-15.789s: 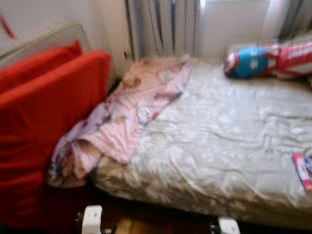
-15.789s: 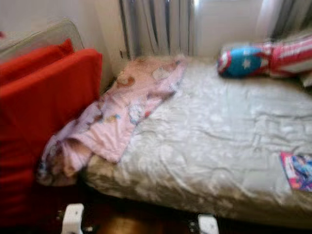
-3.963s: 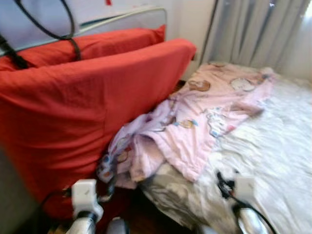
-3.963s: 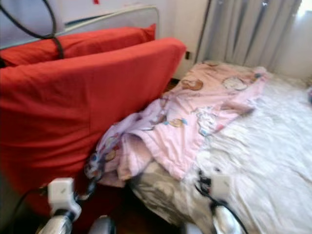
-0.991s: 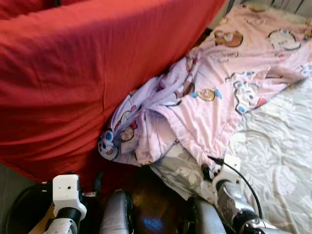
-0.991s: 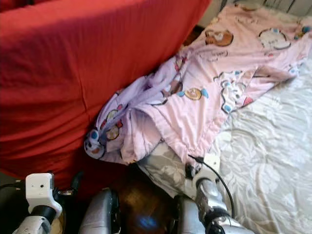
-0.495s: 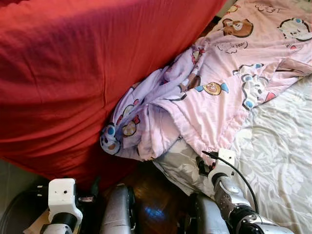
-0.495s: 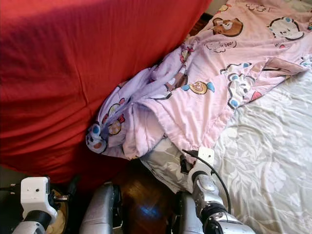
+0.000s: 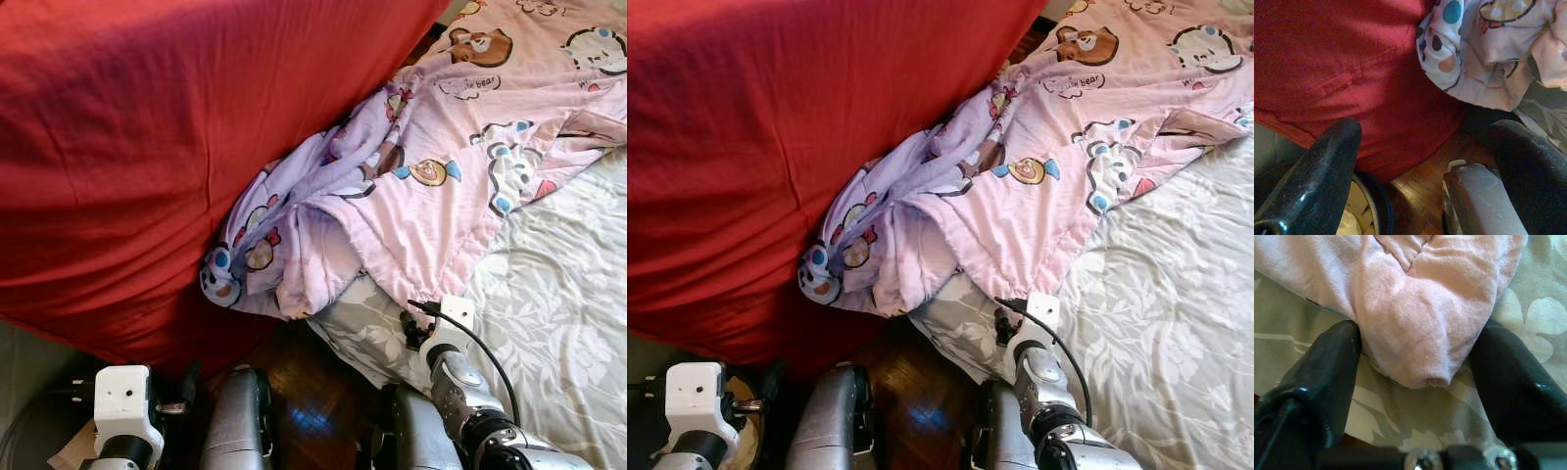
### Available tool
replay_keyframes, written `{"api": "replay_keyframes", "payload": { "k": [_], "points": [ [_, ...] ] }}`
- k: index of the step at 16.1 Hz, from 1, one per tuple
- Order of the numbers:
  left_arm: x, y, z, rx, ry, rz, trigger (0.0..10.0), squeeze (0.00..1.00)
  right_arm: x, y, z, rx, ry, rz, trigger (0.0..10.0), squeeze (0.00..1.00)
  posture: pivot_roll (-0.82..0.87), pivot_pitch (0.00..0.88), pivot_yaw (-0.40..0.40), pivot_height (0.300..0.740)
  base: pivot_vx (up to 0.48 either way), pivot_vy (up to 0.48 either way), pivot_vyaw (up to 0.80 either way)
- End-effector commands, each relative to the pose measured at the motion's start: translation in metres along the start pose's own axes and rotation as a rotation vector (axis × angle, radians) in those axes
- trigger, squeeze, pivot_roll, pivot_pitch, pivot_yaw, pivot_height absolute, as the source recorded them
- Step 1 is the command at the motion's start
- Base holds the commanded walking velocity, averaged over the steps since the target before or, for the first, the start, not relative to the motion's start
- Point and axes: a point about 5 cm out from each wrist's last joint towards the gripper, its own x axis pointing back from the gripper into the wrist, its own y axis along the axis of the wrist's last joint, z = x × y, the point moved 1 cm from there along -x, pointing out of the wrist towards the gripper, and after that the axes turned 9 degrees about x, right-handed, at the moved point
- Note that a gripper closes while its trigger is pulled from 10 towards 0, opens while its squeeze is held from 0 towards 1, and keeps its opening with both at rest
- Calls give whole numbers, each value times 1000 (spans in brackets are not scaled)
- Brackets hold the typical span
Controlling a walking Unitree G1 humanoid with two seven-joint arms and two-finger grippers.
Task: Clean up the room
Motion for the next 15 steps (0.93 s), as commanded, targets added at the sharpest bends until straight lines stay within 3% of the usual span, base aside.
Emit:
{"api": "replay_keyframes", "payload": {
  "k": [1, 11, 15],
  "points": [
    [7, -1, 2, -6, 12, 16, 10000, 0, 2, -9, 1, 3, 2, 28, 0, 0, 239, 344, -27, 621, 0, 0, 0],
    [6, -3, 3, -10, 17, 18, 10000, 0, 3, -12, 5, 57, 20, 32, 0, 0, 240, 327, -30, 621, 0, 0, 0],
    [-1, -9, 0, -4, 15, 26, 10000, 0, 4, -16, 4, 103, 34, 42, 0, 0, 235, 290, -38, 621, 0, 0, 0]
  ]
}}
